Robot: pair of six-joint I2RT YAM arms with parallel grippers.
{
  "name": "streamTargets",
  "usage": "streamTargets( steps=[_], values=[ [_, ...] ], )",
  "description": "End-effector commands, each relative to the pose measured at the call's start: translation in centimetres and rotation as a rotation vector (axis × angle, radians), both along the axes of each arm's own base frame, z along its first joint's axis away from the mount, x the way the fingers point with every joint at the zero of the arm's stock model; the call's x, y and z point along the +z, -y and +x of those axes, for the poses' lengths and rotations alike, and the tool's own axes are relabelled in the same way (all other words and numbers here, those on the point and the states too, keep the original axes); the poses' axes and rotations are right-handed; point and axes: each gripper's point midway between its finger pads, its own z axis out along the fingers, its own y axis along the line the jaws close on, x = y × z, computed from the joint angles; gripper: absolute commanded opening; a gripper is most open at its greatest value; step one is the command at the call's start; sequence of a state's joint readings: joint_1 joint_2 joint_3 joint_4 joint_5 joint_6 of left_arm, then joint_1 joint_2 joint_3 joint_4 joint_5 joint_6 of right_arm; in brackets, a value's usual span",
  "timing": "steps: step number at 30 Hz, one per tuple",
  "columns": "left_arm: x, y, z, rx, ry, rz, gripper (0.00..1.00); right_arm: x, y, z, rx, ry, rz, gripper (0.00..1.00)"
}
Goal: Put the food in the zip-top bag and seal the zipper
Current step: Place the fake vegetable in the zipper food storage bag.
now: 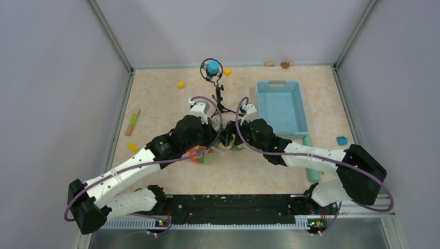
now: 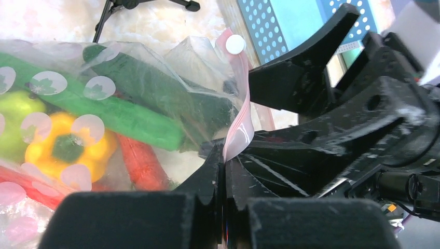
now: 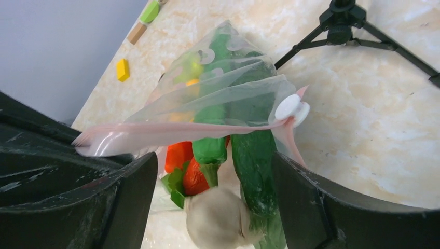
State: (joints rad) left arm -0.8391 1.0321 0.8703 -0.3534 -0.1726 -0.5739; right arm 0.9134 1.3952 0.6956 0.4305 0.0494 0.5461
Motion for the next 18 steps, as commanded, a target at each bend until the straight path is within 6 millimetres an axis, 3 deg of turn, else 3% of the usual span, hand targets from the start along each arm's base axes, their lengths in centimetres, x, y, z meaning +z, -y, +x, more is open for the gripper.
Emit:
streamTargets(
  steps=[1,4,7,14,18],
  values=[
    [3.9,0.1,0.9,0.028,0.092,-0.089,0.00,6.8,-0.5,-1.7,0.064,0.106,0.129,0.81],
    [4.0,-0.2,0.8,0.034,0.097,-0.091,0.00,8.6,0.6,-2.4,0.062,0.152,0.182,0.88],
    [4.1,-0.3,0.6,0.034,0.097,-0.092,0.00,9.2,1.6,-2.9,0.049,0.170,0.194,0.93],
    [4.6,-0.5,0.2,0.022,0.109,-0.104,0.00,8.5,3.6,-2.3,-0.016,0.188,0.103,0.95],
    [4.8,-0.6,0.0,0.014,0.117,-0.107,0.00,6.6,4.2,-2.1,-0.017,0.194,-0.005,0.94]
  ],
)
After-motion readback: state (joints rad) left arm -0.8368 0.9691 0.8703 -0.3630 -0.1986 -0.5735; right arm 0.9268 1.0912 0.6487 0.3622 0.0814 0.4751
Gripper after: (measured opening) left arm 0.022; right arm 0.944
